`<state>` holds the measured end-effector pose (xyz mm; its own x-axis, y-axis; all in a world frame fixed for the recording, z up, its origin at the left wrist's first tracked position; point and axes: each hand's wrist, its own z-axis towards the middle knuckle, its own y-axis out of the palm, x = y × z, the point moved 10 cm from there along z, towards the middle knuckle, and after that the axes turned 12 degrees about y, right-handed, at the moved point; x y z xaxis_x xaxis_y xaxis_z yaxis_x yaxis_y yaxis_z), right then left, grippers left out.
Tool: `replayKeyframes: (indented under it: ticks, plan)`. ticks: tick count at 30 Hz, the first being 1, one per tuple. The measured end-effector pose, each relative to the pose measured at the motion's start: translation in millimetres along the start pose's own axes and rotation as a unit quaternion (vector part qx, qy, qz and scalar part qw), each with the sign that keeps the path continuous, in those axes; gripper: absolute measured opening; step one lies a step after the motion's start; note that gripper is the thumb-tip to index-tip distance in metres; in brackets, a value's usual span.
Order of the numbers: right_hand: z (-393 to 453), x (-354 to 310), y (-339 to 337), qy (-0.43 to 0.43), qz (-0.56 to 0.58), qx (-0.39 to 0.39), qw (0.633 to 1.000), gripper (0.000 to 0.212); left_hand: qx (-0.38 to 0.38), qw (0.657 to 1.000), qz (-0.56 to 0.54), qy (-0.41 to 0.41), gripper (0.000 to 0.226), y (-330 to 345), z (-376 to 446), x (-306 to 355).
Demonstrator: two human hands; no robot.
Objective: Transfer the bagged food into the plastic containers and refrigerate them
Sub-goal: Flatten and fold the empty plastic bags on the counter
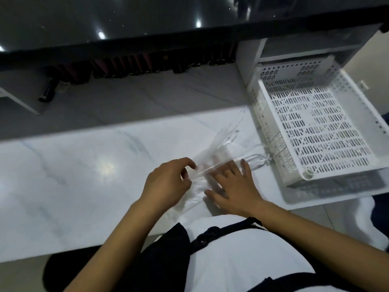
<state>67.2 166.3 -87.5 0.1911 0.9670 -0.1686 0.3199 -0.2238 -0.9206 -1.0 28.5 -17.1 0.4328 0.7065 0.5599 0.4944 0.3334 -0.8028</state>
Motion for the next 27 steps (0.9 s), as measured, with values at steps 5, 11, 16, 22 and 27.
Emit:
replayKeyframes:
  ticks: [5,11,16,22,27]
  plan:
    - [-41,20,-38,0.019,0.109,-0.031,0.993,0.063,-0.014,1.000,-0.005,-0.001,0.039,29,-9,-1]
    - [-54,2,-100,-0.012,0.235,0.089,0.968,0.040,-0.045,0.999,0.002,-0.005,0.040,50,-17,-3]
    - [7,-32,-63,-0.010,0.057,0.108,0.992,0.060,-0.069,0.997,0.005,-0.020,0.035,55,-22,-3]
    - [39,-23,2,0.039,-0.029,0.043,0.998,0.067,0.252,0.953,-0.156,-0.055,0.042,15,-20,-21]
    - [39,-21,3,0.036,-0.037,0.065,0.997,0.067,0.114,0.990,0.022,-0.084,0.056,76,-3,-35]
